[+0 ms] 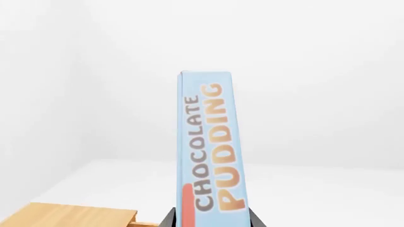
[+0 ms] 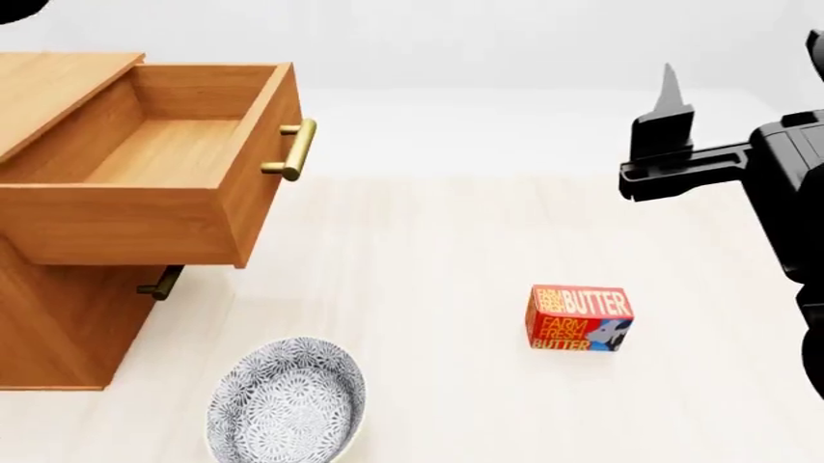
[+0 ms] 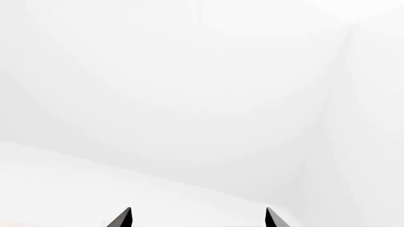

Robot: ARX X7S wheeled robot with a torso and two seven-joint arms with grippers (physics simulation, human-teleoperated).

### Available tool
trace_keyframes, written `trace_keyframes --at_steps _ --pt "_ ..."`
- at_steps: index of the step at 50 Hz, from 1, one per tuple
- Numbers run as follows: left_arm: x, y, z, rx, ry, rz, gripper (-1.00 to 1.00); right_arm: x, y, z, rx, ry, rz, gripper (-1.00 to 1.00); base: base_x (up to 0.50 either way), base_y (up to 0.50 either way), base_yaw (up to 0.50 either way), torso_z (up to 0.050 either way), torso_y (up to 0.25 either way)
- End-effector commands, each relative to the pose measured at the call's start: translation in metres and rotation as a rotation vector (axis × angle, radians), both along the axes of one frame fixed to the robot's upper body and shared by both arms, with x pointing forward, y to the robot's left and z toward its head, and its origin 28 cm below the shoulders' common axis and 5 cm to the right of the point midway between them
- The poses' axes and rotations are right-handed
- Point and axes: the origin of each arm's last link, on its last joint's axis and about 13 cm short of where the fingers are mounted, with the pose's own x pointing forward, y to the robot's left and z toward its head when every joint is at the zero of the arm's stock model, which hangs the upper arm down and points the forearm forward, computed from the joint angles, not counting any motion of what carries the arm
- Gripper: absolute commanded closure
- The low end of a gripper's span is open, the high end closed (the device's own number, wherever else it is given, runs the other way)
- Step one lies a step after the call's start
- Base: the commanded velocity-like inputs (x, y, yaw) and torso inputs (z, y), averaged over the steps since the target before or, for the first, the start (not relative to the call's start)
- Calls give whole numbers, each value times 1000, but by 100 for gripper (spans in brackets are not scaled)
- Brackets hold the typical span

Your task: Put the chocolate pudding in the top drawer of the cabinet and close it.

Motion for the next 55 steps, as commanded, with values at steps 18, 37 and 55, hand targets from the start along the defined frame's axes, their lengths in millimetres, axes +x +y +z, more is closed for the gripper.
trace_keyframes --at_steps 18,37,55 --pt "38 30 -65 37 157 125 100 5 3 -4 -4 17 8 -100 0 0 0 -5 61" --pt "54 33 -58 74 202 140 100 11 4 -7 -6 28 8 -100 0 0 0 0 0" --pt "78 37 -78 177 313 224 100 14 1 -11 1 40 2 -100 0 0 0 0 0"
